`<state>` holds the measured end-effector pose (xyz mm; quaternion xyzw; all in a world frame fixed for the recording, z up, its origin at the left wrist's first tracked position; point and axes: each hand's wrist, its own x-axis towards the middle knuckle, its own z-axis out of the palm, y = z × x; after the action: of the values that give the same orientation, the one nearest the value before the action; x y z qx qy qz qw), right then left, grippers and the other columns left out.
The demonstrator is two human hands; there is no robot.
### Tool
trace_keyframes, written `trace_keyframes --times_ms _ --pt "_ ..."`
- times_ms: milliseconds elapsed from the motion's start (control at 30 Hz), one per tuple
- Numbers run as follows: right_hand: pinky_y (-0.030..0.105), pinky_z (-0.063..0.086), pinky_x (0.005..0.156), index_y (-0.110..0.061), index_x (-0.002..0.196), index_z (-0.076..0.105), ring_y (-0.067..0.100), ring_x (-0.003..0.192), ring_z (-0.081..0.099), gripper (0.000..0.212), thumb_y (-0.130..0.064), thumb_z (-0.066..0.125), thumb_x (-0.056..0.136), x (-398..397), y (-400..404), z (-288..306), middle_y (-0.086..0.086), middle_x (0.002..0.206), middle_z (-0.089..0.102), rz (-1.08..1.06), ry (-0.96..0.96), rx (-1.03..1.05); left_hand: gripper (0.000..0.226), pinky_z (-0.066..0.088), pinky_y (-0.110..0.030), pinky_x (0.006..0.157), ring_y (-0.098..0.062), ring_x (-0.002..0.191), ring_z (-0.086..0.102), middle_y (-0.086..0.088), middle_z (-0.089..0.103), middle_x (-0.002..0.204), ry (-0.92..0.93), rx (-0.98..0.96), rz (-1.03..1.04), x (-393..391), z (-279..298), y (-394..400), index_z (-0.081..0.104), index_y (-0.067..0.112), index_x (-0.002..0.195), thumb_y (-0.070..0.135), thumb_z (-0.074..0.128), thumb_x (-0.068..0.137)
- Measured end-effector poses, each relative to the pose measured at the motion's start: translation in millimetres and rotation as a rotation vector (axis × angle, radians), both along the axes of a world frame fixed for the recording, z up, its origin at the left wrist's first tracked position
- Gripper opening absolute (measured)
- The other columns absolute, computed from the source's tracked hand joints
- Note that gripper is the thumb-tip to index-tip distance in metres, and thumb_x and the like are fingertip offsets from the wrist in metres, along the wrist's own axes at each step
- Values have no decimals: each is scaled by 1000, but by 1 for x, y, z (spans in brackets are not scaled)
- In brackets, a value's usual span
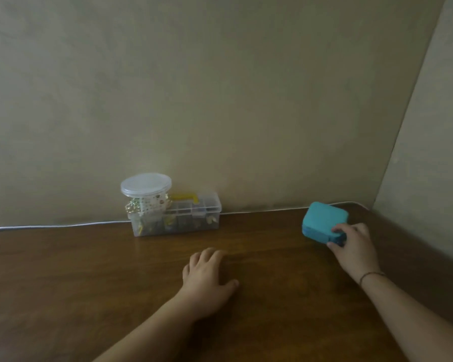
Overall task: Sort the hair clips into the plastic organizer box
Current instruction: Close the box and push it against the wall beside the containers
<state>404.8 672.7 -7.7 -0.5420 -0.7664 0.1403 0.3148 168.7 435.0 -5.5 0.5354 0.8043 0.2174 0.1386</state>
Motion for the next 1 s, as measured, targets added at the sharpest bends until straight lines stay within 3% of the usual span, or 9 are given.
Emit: trace_keyframes --times_ms 100,267,400,567,633,733,833,933,1000 --pt "38 52 83 -26 117 52 26 111 55 41 -23 74 82 3 6 6 4 125 47 51 -109 -25 67 10 -54 122 -23 150 7 9 19 160 46 -45 -29 16 -3 3 29 39 149 51 59 90" --pt "47 35 107 -27 96 47 31 129 35 52 -21 87 64 2 38 20 7 137 30 147 -186 -208 62 7 -52 122 -22 149 7 11 22 158 83 -85 -56 20 -1 -10 33 38 148 51 57 92" --pt "50 42 101 -25 103 44 32 122 42 60 -16 87 63 -5 42 26 13 138 33 187 -101 -334 62 5 -52 121 -21 149 8 10 23 158 59 -109 -27 12 1 -19 33 38 148 52 56 92" --pt "48 41 104 -34 116 30 29 125 38 73 -56 78 66 -44 -36 10 6 134 23 269 -170 -249 69 -4 -61 118 -24 150 9 9 28 158 65 -145 68 9 8 -22 30 36 149 61 53 89" --pt "44 41 106 -39 125 26 25 128 39 76 -64 69 69 -60 -75 6 0 134 18 366 -234 -215 83 -3 -61 119 -23 150 10 8 26 159 -9 -152 83 12 9 -23 22 36 153 70 54 84" --pt "36 31 113 -49 142 13 12 131 34 88 -63 67 73 -74 -123 4 -12 134 11 613 -294 -168 113 0 -57 120 -20 150 11 7 22 162 -126 -91 145 12 6 -29 -4 37 155 82 57 71" --pt "26 27 111 -59 138 16 -7 126 28 79 -53 68 79 -81 -152 22 -33 130 16 889 -394 -181 123 2 -56 120 -18 149 14 8 21 162 -71 -60 173 2 5 -38 -14 39 153 83 61 65" --pt "20 40 102 -60 119 32 -12 109 40 56 -46 70 80 -89 -152 26 -38 116 32 840 -192 -3 114 3 -56 120 -18 149 15 10 24 161 -41 -54 204 -9 8 -41 -4 40 154 78 62 70" --pt "25 37 107 -52 122 34 -7 110 37 65 -43 77 74 -95 -141 14 -27 115 31 714 -44 59 100 4 -55 121 -18 148 18 11 31 158 -51 -37 230 -13 9 -38 10 38 155 73 61 77"
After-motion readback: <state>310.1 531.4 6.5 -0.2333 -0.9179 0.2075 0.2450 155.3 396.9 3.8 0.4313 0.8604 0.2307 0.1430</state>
